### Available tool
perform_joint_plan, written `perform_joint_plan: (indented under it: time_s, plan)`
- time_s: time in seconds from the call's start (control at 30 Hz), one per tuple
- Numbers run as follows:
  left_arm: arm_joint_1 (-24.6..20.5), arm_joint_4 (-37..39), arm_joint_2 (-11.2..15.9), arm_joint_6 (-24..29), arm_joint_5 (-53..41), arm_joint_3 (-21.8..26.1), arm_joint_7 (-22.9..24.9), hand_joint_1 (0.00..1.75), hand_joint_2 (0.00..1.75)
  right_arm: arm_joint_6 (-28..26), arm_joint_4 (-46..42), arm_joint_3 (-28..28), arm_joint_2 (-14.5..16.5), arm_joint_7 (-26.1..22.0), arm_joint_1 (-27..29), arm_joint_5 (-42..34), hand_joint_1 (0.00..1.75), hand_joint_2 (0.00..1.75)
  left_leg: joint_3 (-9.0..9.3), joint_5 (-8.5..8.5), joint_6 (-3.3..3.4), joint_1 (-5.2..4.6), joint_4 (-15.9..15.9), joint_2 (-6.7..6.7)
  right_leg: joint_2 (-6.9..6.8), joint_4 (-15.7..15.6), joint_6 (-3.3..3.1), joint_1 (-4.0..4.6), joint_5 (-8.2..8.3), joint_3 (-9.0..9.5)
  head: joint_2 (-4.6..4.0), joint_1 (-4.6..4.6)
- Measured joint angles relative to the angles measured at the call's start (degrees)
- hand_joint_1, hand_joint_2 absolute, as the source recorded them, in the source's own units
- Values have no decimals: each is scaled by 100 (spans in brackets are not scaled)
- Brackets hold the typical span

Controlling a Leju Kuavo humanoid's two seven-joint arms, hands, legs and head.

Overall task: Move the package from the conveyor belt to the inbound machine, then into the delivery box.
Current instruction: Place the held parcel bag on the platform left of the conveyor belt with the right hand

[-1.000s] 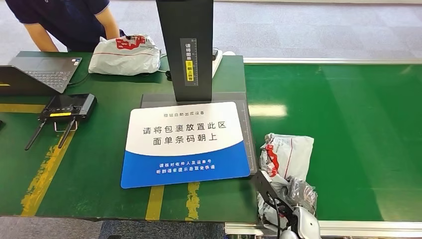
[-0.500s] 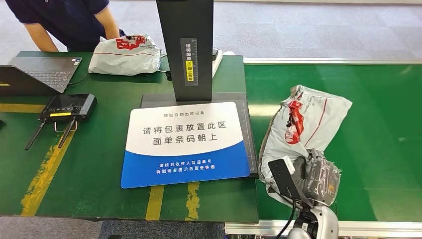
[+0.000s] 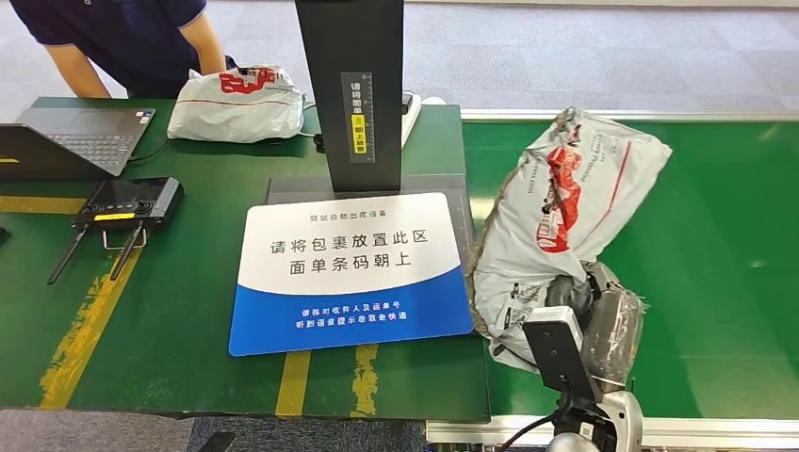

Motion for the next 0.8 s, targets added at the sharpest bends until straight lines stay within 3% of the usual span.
perform_joint_plan:
  time_s: [0.3, 0.8]
  plan:
    - [-102, 0, -9, -23, -81, -77, 52, 0, 175, 613, 513, 831, -33, -307, -458, -375, 175, 175, 2, 2, -1, 0, 0, -1, -1, 2, -1, 0, 0, 1, 0, -1]
    - [-134, 0, -38, -23, -158, -120, 92, 0, 175, 496, 1797, 1604, -269, -237, -1303, -606, 175, 175, 2, 3, 0, 0, 0, -1, 0, 2, 0, 0, 1, 1, 0, 0]
